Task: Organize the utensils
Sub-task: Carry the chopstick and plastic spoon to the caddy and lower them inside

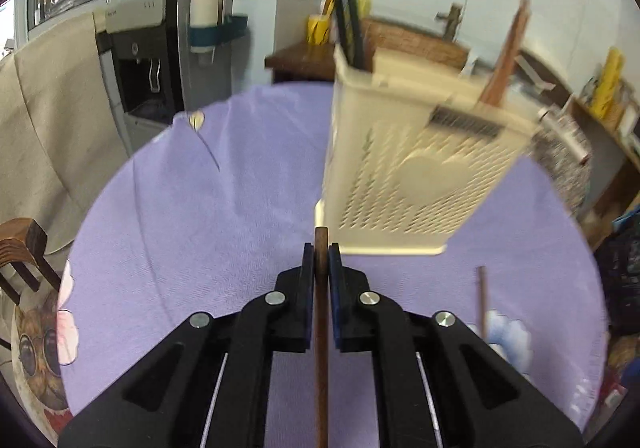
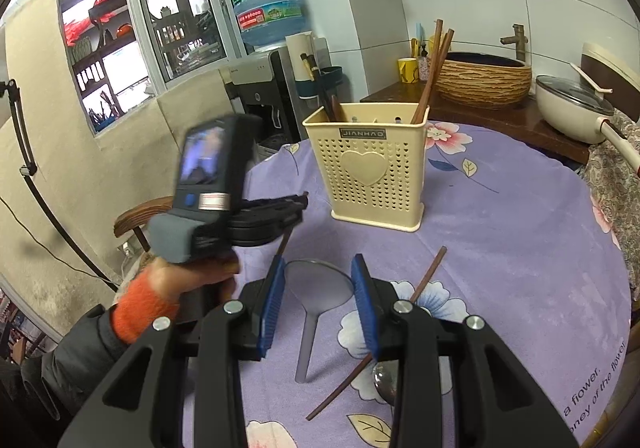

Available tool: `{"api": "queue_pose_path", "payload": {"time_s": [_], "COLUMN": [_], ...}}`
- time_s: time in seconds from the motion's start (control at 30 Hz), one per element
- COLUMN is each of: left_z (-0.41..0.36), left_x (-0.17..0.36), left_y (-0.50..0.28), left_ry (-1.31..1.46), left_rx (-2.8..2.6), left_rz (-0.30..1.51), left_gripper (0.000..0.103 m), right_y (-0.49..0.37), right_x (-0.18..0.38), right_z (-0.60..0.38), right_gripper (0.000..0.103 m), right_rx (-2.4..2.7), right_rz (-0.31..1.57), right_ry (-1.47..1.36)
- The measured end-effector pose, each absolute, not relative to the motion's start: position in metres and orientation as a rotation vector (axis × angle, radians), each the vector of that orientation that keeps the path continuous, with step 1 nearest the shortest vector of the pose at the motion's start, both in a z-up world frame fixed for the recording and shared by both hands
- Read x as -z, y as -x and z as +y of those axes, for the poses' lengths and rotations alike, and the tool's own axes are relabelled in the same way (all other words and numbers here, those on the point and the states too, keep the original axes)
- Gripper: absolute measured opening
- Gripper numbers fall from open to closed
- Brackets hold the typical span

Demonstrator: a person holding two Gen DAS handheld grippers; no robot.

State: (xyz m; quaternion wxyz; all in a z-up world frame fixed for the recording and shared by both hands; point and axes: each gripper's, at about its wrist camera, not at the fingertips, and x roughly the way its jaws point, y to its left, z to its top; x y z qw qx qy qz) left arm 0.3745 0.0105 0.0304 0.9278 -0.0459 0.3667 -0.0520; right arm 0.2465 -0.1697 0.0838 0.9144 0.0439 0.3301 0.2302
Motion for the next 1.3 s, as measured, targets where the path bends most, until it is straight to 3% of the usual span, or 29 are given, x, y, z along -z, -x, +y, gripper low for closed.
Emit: {"api": "queue_pose_path", "payload": {"time_s": [0.27, 0.53, 0.97, 1.3], "left_z": [0.030, 0.038, 0.029, 0.025], "left_x": [-0.113, -0.143, -0.169, -0.279], "left_y": [-0.294, -0.260, -0.274, -0.325], "left_ry": [0.109, 0.102, 0.095, 0.128], "left_rx": [0.187, 0.200, 0.218, 0.208], "left_rz": [0.559, 0.480, 0.446, 0.351], "left_gripper": [0.007, 0.007, 0.007, 0.007], "right_y": [-0.239, -0.237, -0.260, -0.327], "right_x": [-0.104, -0.106, -0.119, -0.220], "right_z": [-0.161, -0.147, -0.154, -0.165], "right_gripper": [0.033, 0.033, 0.033, 0.033], "right_rx": [-0.494, -0.496, -0.471, -0.377], "right_rz": [0.644, 0.643, 0.633, 0.450], "right_ry": [-0.051, -0.003, -0.014, -0.037]}}
